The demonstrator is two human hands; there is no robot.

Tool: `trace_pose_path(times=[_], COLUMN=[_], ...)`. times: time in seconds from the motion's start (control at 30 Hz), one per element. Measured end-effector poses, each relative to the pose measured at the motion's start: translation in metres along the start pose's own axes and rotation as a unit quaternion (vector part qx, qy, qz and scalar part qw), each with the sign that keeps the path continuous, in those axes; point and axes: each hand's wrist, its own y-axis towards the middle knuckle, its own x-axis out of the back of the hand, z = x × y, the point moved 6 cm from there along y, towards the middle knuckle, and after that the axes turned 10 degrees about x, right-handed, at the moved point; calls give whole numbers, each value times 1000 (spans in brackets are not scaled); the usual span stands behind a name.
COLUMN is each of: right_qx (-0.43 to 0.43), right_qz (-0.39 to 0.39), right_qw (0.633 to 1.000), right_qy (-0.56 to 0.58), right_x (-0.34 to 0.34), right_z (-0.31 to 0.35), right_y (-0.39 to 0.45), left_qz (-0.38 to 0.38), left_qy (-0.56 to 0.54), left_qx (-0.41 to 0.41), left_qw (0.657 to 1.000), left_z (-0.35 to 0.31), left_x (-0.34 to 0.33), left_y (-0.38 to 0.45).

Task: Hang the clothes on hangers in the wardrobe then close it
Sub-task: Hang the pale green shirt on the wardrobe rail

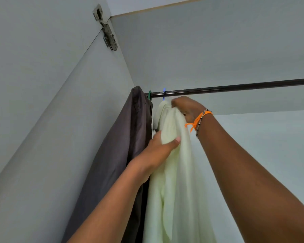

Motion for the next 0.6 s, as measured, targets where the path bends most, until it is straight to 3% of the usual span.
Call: trace_pose_path(times=[0.13,0.27,0.33,0.43,0.6], right_qx=[-28,-73,-46,14,23], right_qz=[54,115,114,95,92], right_qw=[993,958,947,953,956], right_qy=[106,253,297,287,278], right_x=[-32,-67,-82,-97,-104], right_z=[9,4,-5,-19,-35], right_y=[-26,-59,-87,-132,-225], left_qz=[-7,-44,-82,-119,-141], left_qy=[-13,82,115,155,174], left_qx=[-16,-48,-61,-23,18], left_qw=[1000,994,988,980,975], left_z=[-2,0,10,36,78], left_x=[11,23,26,25,16], left_y=[-17,-40,-56,-84,-134])
